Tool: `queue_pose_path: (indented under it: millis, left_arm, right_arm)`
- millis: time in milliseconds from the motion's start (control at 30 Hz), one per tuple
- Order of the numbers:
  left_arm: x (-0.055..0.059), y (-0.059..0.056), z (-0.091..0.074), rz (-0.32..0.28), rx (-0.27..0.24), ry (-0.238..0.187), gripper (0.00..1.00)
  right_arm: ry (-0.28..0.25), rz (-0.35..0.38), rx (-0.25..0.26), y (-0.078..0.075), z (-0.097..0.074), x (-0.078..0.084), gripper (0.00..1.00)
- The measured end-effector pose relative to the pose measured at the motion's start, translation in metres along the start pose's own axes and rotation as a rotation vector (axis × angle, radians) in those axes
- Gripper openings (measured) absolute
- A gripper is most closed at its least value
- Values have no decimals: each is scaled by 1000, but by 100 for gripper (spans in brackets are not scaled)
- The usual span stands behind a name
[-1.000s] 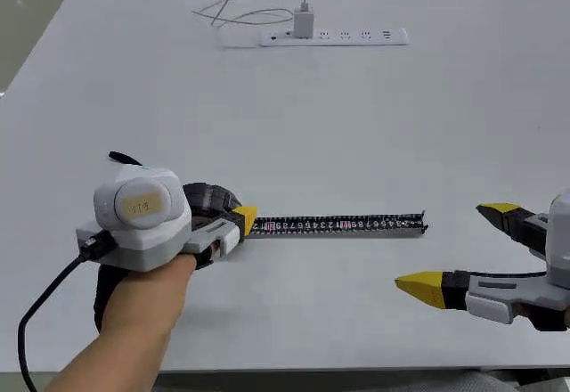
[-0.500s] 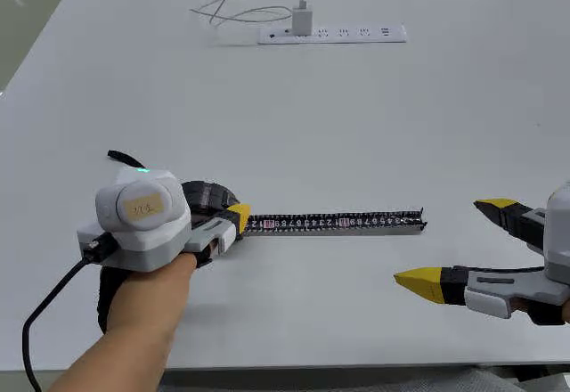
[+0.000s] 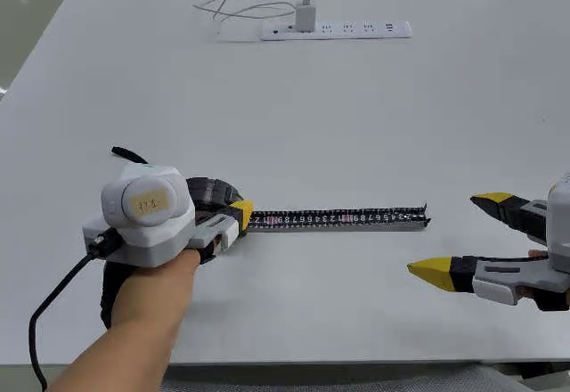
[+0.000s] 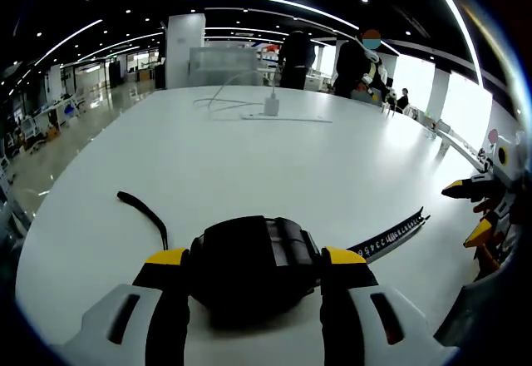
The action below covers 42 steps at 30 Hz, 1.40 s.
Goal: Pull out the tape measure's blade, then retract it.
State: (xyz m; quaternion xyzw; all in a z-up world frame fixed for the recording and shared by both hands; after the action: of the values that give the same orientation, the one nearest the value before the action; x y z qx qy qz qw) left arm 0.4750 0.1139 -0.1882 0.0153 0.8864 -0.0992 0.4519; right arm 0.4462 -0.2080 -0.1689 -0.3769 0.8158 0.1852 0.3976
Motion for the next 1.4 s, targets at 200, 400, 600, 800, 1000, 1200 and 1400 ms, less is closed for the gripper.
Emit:
queue_pose_path:
  millis: [200, 400, 600, 800, 1000, 1200, 1400]
  left_arm:
    - [0, 0, 0, 1, 1, 0, 60]
    - [0, 0, 0, 2, 0, 2, 60]
    - [-1, 0, 0, 0, 0, 4, 60]
    - [-1, 1, 0, -1, -1, 3, 60]
    - [-1, 1, 1, -3, -3, 1, 60]
    - [-1, 2, 2, -6, -5, 1, 60]
    - [-1, 2, 2, -4, -3, 0, 59]
  right_arm:
    - [11, -37, -29, -10, 5, 2, 68]
    - [32, -145, -51, -20, 10, 5, 54]
    - [47, -207, -100, -27, 15, 4, 49]
    - [73, -265, -160, -30, 24, 6, 43]
    - [86, -309, -201, -37, 32, 6, 38]
    - [77, -347, -271, -41, 36, 7, 33]
    - [74, -381, -312, -45, 41, 6, 28]
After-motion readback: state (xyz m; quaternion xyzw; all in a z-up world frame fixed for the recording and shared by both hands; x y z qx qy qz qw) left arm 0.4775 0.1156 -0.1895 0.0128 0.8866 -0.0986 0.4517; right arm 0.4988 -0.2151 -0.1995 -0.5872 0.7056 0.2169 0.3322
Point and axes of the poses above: the centre of the closed fingertips' face, and the gripper's own axes: z roughly forward along the fingers, y roughly to its left, x roughly out of its underside, the point moved 7 cm from there along -z, roughly backward along the fingers, and after that the axes turned 6 degrees about -z, right-handed, at the moved point
